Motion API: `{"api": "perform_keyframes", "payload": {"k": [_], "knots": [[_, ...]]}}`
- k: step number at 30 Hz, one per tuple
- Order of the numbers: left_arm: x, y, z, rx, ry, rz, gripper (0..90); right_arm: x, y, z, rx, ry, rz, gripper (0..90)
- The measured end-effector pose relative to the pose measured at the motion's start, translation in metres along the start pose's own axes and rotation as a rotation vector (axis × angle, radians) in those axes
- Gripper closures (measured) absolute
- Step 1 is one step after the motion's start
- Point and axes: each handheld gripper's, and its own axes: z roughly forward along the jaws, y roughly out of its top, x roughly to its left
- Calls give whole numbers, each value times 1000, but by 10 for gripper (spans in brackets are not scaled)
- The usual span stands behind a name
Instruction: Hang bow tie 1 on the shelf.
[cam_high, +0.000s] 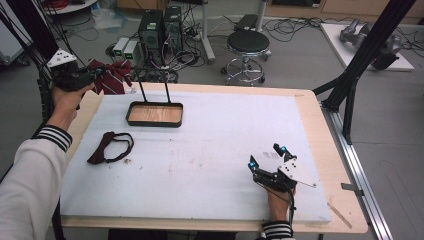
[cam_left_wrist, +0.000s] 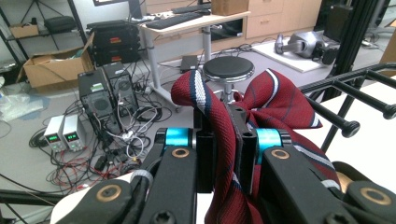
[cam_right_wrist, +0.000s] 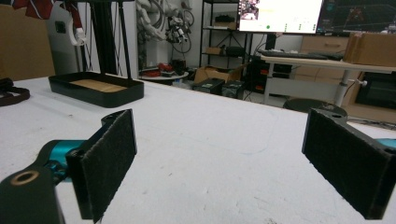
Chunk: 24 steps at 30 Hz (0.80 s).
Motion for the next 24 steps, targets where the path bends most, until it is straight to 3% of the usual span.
{"api": "perform_keyframes", "payload": {"k": [8,24], "knots": [[5,-13,-4,15,-5,-48,829,-1,-1,1,15,-3,0,93],[12,-17,-15,4,-11,-57,829,0,-1,1,19,-4,-3,93]]}}
